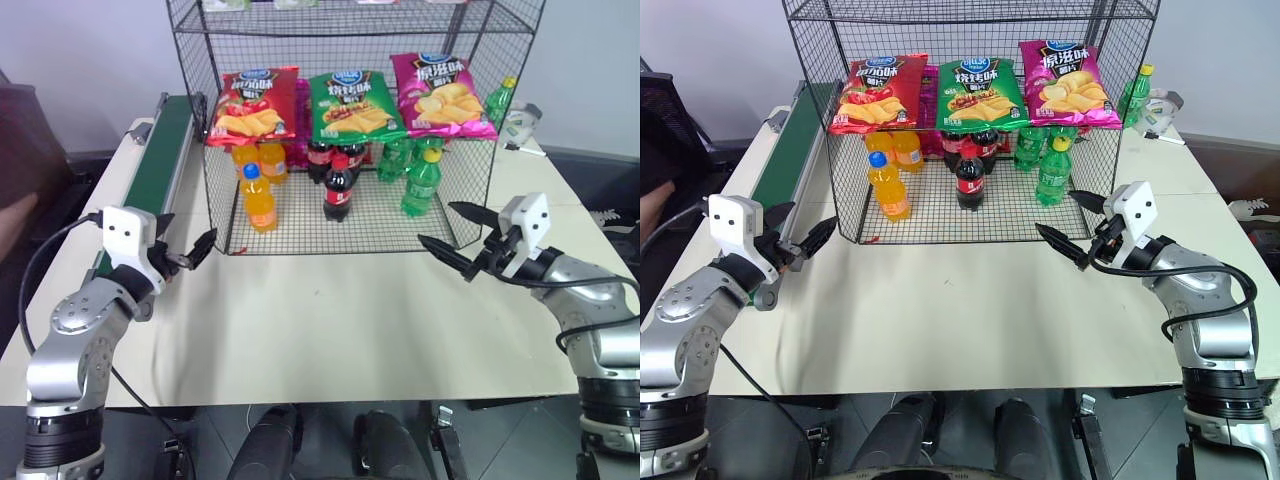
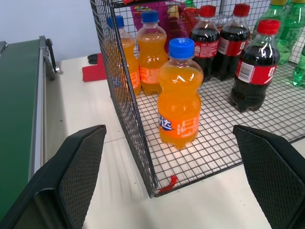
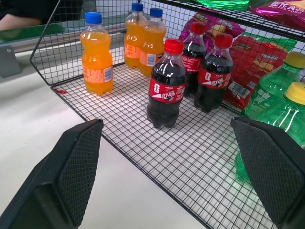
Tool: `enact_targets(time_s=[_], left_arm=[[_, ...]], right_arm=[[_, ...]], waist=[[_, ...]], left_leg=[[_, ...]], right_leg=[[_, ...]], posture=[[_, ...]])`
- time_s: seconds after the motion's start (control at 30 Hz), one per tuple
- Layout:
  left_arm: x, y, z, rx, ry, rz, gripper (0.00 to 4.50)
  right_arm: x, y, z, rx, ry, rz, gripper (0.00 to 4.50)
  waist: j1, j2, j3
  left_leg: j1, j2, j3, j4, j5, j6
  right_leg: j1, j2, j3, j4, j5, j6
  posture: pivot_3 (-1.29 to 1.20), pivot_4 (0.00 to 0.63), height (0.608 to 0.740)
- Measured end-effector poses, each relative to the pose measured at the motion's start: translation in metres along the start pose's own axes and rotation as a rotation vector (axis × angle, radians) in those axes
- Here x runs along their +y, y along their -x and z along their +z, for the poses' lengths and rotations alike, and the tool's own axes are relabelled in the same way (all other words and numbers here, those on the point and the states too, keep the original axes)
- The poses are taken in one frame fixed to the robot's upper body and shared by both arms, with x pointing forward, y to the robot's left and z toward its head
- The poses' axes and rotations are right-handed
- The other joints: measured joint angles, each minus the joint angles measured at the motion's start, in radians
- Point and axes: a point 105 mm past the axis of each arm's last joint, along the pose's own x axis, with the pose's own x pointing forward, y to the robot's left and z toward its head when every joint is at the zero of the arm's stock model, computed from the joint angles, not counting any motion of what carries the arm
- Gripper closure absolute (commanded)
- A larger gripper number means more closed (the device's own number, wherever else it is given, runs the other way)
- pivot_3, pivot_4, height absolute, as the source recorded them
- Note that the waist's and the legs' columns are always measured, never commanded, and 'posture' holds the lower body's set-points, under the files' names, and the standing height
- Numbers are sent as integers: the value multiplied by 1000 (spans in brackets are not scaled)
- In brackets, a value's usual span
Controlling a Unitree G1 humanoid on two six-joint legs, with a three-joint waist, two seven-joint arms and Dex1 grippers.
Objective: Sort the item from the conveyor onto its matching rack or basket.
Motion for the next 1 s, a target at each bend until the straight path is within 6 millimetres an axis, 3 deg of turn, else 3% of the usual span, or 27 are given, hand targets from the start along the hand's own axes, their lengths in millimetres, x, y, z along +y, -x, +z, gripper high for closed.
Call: enact_targets(time_s=[1.0], left_arm=[[4, -11, 3, 10, -3, 12, 32]], right_arm=[[2, -7, 0, -10, 5, 12, 0]], waist=[[0, 0, 0]], left_leg=[[0, 0, 0, 0, 0, 0]], right_leg=[[0, 0, 0, 0, 0, 1]], posture=[[0, 150, 740]])
